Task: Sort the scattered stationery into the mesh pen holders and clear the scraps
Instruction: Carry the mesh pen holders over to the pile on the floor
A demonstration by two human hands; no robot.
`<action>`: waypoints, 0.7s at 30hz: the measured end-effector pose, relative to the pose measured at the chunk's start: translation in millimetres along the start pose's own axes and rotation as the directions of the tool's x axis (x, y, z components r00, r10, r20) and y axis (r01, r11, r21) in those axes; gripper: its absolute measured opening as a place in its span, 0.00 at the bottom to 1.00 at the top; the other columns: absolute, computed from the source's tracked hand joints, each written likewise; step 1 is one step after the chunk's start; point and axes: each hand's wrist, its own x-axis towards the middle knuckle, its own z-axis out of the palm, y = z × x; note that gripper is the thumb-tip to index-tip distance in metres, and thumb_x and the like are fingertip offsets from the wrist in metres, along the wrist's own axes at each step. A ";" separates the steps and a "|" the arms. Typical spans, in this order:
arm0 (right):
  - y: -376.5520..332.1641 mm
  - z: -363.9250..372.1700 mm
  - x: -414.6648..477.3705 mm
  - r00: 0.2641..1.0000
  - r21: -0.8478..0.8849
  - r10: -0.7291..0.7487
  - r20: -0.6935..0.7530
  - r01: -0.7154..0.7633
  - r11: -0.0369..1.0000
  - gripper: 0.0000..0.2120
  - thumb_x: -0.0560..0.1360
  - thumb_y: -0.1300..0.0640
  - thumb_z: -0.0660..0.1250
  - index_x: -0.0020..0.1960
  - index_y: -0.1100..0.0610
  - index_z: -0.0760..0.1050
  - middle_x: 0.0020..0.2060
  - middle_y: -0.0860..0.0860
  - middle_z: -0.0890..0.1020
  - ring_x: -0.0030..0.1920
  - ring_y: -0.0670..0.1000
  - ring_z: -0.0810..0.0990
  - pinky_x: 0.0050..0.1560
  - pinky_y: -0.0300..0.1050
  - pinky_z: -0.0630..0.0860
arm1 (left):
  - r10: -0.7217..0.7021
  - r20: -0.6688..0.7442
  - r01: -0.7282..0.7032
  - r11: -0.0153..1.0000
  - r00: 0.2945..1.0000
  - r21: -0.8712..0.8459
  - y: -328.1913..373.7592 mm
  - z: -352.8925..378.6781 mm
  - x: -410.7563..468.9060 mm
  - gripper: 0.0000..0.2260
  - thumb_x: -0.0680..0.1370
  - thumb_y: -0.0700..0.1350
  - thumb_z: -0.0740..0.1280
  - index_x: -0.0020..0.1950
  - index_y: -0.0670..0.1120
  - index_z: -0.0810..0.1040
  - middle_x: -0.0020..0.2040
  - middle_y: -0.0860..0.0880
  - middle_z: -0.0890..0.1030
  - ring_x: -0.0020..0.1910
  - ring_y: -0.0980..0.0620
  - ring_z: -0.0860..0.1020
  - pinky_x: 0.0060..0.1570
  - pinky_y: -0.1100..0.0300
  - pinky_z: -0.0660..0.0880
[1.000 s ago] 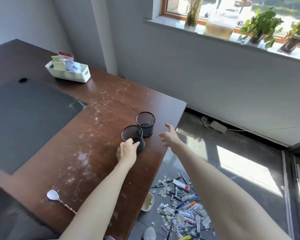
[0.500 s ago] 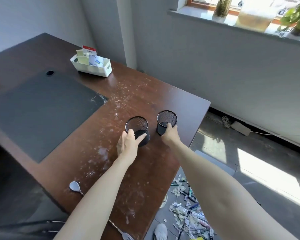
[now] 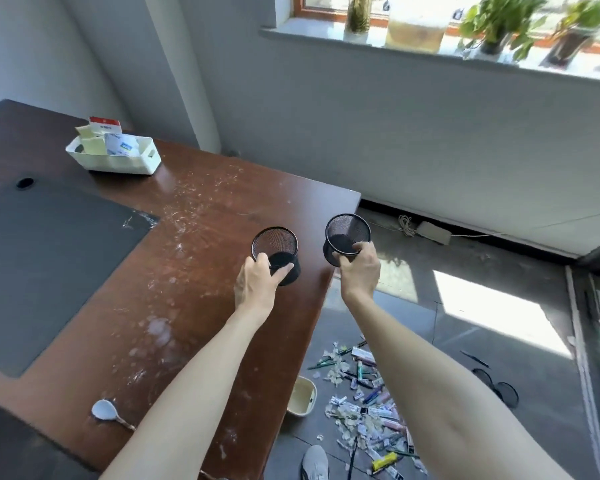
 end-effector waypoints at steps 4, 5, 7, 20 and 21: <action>49.6 -67.7 14.0 0.993 0.026 0.059 -0.103 -0.056 0.998 0.14 0.70 0.57 0.74 0.49 0.59 0.72 0.47 0.54 0.78 0.45 0.50 0.73 0.41 0.36 0.61 | 0.125 0.068 -0.126 0.992 0.990 0.009 64.2 36.9 -14.7 0.20 0.75 0.61 0.64 0.49 0.42 0.72 0.48 0.42 0.74 0.49 0.41 0.75 0.46 0.51 0.70; 57.5 -77.9 13.9 0.991 0.030 0.067 -0.118 -0.064 0.998 0.14 0.70 0.57 0.74 0.49 0.59 0.71 0.47 0.54 0.78 0.45 0.50 0.73 0.42 0.37 0.63 | 0.137 0.082 -0.139 0.990 0.987 0.012 73.8 42.5 -17.6 0.20 0.75 0.60 0.64 0.50 0.43 0.72 0.48 0.43 0.74 0.50 0.41 0.75 0.47 0.51 0.70; 88.5 -108.9 13.4 0.983 0.025 0.103 -0.151 -0.100 0.995 0.14 0.70 0.58 0.73 0.48 0.59 0.70 0.46 0.54 0.78 0.44 0.50 0.73 0.43 0.40 0.66 | 0.175 0.133 -0.177 0.984 0.976 0.007 102.9 66.8 -33.5 0.19 0.75 0.59 0.64 0.50 0.43 0.72 0.49 0.43 0.74 0.50 0.42 0.75 0.47 0.52 0.70; 410.4 -240.5 -22.6 0.877 0.025 0.415 -0.242 -0.422 0.906 0.15 0.68 0.57 0.75 0.44 0.60 0.70 0.44 0.57 0.77 0.46 0.55 0.74 0.41 0.40 0.61 | 0.218 0.477 -0.235 0.972 0.852 -0.024 198.1 338.7 -186.4 0.18 0.76 0.57 0.66 0.52 0.43 0.73 0.49 0.45 0.74 0.45 0.47 0.74 0.43 0.56 0.70; 440.0 -241.1 -27.3 0.865 0.041 0.433 -0.255 -0.438 0.898 0.15 0.68 0.57 0.75 0.44 0.59 0.70 0.43 0.56 0.77 0.45 0.55 0.73 0.41 0.40 0.60 | 0.218 0.499 -0.237 0.971 0.839 -0.026 195.4 367.8 -196.1 0.18 0.75 0.58 0.66 0.52 0.43 0.73 0.49 0.45 0.74 0.46 0.45 0.75 0.44 0.55 0.72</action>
